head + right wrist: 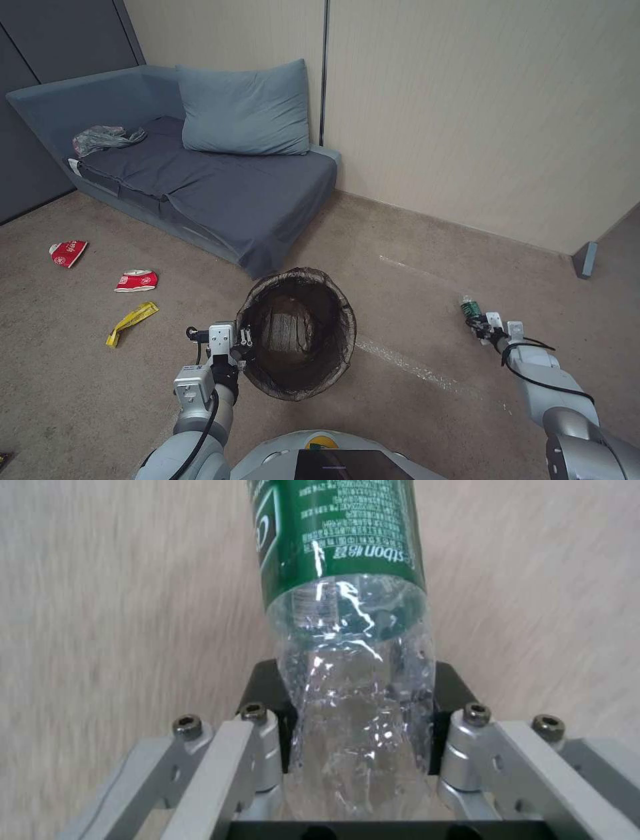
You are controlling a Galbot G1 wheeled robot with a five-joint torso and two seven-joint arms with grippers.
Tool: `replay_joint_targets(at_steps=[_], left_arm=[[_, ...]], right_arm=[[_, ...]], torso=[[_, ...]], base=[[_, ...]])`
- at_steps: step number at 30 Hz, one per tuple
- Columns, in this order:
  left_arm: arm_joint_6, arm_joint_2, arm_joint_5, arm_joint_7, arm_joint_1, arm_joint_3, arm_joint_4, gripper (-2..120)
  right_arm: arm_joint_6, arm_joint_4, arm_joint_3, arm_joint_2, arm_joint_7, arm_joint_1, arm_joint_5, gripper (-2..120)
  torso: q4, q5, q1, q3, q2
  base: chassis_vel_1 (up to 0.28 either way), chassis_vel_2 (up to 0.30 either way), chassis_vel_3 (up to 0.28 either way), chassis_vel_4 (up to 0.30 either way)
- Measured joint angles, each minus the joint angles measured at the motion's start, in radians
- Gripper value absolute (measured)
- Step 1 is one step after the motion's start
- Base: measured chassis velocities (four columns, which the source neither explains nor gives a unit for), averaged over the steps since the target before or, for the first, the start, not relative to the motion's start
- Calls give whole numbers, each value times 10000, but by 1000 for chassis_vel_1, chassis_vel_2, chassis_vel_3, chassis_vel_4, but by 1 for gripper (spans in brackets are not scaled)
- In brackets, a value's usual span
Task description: Pick up the trash bin, then pick up the garbage from the floor and place it into the trash bin.
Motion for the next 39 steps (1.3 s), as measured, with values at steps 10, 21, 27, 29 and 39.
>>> replay_joint_targets(at_steps=[10,21,27,29,39], left_arm=[[16,40,-160,0,-81,89,313,3],[81,127,-553,-42,-284,230,581,3],[86,124,-608,-61,-322,349,551,3],[86,124,-613,-62,-324,355,525,3],[116,95,-637,-81,-270,373,354,3]], right_arm=[[626,5249,-151,220,157,-2438,2133,30],[517,13937,-588,139,-396,-6257,5331,30],[572,17018,-2398,-6,-256,-7429,4989,30],[572,17256,-2820,-45,-177,-7505,4852,30],[596,16934,-5302,45,106,-7371,3583,30]], torso=[[3,-3,0,-1,0],[-4,-17,-1,-2,1],[2,-3,-1,-1,0],[0,-4,-1,-2,0],[0,-2,-1,-1,0]], base=[[0,0,0,0],[0,0,0,0],[0,0,0,0],[0,0,0,0],[0,0,0,0]])
